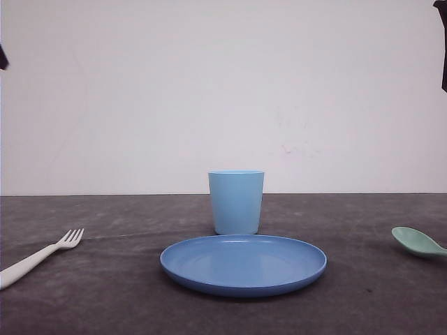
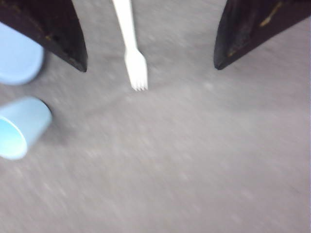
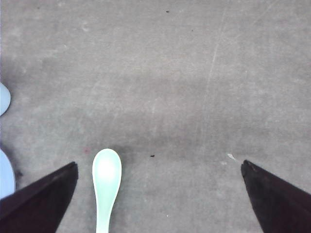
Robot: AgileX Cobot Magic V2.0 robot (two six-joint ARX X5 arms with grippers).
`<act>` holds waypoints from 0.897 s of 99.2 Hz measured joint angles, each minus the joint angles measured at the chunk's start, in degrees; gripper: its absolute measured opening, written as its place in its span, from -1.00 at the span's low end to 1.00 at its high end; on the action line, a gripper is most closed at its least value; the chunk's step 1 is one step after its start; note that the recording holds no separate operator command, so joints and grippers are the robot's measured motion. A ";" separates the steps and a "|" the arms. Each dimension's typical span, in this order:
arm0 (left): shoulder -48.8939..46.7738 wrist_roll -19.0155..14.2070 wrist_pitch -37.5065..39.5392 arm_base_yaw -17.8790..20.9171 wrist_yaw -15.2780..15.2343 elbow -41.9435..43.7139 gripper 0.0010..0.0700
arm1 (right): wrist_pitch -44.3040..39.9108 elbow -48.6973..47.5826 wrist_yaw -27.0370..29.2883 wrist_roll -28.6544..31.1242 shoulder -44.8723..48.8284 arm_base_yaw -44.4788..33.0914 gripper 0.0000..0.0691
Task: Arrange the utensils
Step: 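Lower the left gripper onto the white fork and close on it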
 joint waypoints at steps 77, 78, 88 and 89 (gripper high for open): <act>30.53 -9.03 9.25 -18.62 -10.34 -2.21 0.44 | -0.81 0.00 0.00 0.00 0.00 0.00 0.97; 30.95 -9.05 9.35 -18.69 -10.36 -2.21 0.44 | -0.81 0.00 0.00 0.00 0.00 0.00 0.97; 34.86 -9.29 10.69 -19.12 -10.45 -2.21 0.44 | -0.98 0.00 0.00 0.00 0.00 0.00 0.97; 34.99 -9.29 10.73 -19.12 -10.45 -2.21 0.44 | -1.01 0.00 0.00 0.00 0.00 0.00 0.97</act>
